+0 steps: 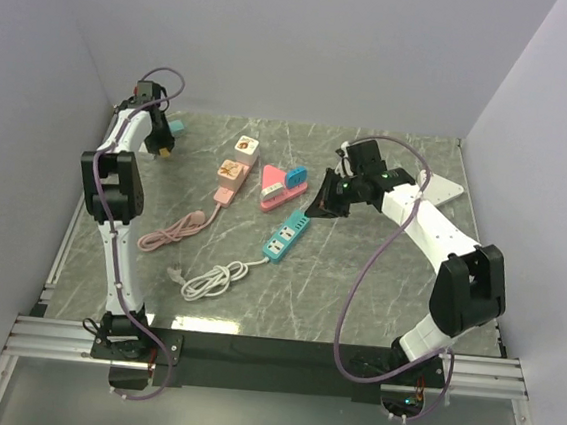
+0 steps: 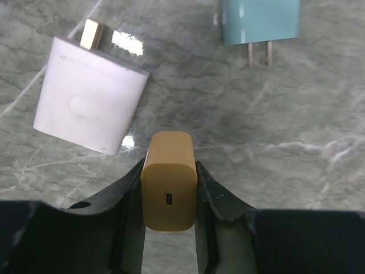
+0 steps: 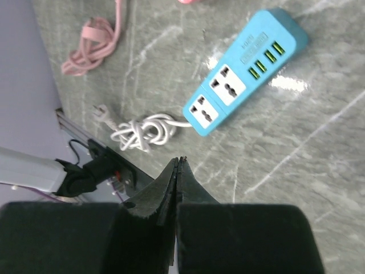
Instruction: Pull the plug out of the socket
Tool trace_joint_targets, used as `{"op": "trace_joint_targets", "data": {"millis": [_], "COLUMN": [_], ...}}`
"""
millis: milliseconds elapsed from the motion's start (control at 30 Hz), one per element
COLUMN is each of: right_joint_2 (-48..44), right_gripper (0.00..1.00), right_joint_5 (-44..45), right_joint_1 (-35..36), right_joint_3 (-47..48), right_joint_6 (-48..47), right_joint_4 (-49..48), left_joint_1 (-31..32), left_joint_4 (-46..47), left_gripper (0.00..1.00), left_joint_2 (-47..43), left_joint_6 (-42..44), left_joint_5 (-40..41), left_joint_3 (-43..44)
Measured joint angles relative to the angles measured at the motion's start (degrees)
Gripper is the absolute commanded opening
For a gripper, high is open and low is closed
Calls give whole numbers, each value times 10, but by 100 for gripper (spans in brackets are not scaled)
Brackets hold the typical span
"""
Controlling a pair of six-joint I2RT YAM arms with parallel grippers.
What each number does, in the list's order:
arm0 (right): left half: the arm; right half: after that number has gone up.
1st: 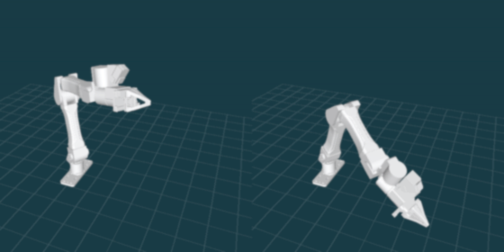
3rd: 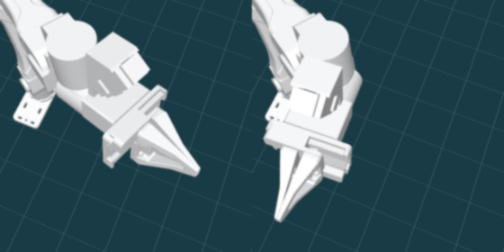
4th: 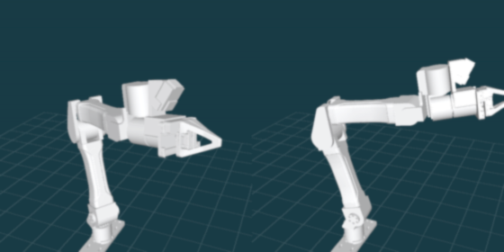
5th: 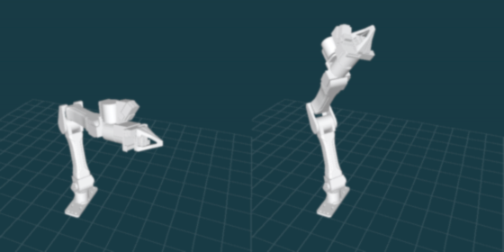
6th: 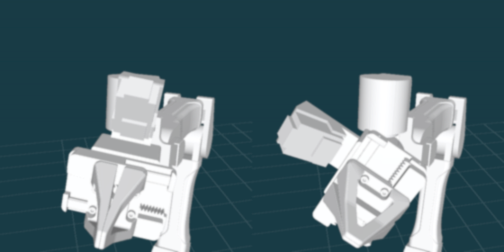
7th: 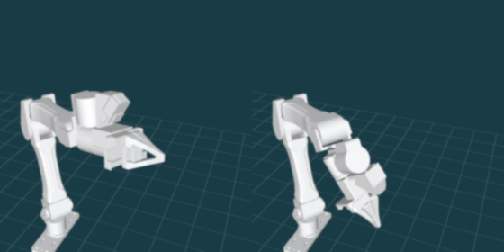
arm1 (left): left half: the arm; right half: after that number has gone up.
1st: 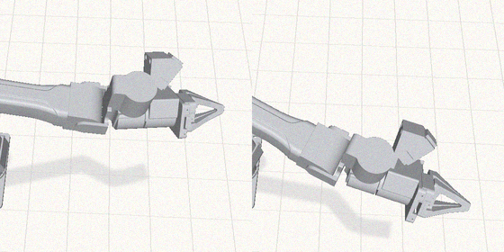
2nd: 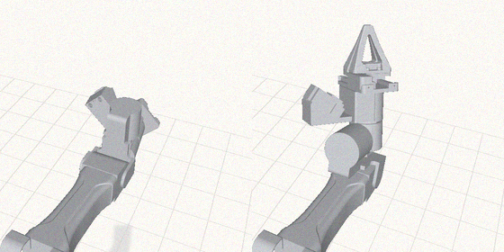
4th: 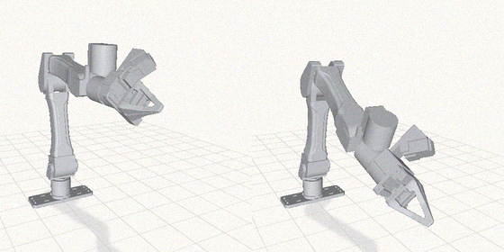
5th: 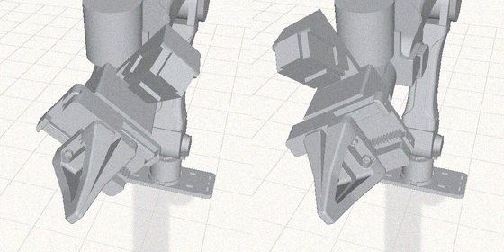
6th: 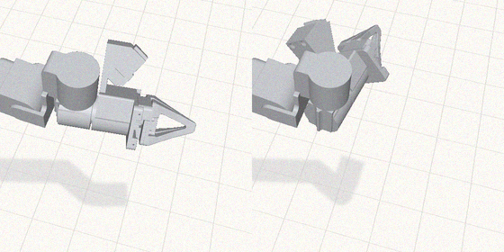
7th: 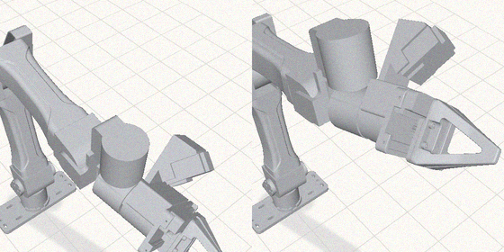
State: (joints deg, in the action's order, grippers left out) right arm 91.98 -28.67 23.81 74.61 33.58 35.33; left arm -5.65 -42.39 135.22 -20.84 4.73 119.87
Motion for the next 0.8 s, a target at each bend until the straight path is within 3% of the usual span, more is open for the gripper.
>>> {"op": "trace_joint_targets", "data": {"millis": [67,167,200,233,267,300,367,433,533,567,800], "right_joint_2": [-2,-3,-3,-3,-3,-2,2,13,29,33,73], "right_gripper": [0,0,1,5,16,22,35,44,73,78,81], "right_joint_5": [11,31,39,47,60,71,105,139,179,190,253], "right_joint_1": [6,24,31,40,50,61,84,106,132,139,174], "right_joint_3": [0,-1,-1,-1,-1,0,2,13,28,32,50], "right_joint_6": [-5,-13,-14,-16,-17,-17,-17,-15,-3,1,68], "right_joint_4": [12,22,25,29,33,38,50,71,86,91,105], "left_joint_1": [-4,-7,-9,-11,-12,-13,-15,-15,-16,-16,-17], "left_joint_4": [5,17,17,17,19,21,21,22,25,25,9], "left_gripper": [2,24,39,47,55,78,96,100,100,99,99], "left_joint_2": [1,0,0,1,1,1,0,0,-11,-19,-128], "left_joint_6": [-1,-1,-2,-3,-6,-11,-14,-23,-29,-30,-52], "left_joint_5": [0,0,0,0,-2,-5,-9,-11,-15,-16,-43], "left_joint_3": [-12,-22,-23,-23,-23,-23,-23,-25,-46,-58,-144]}}
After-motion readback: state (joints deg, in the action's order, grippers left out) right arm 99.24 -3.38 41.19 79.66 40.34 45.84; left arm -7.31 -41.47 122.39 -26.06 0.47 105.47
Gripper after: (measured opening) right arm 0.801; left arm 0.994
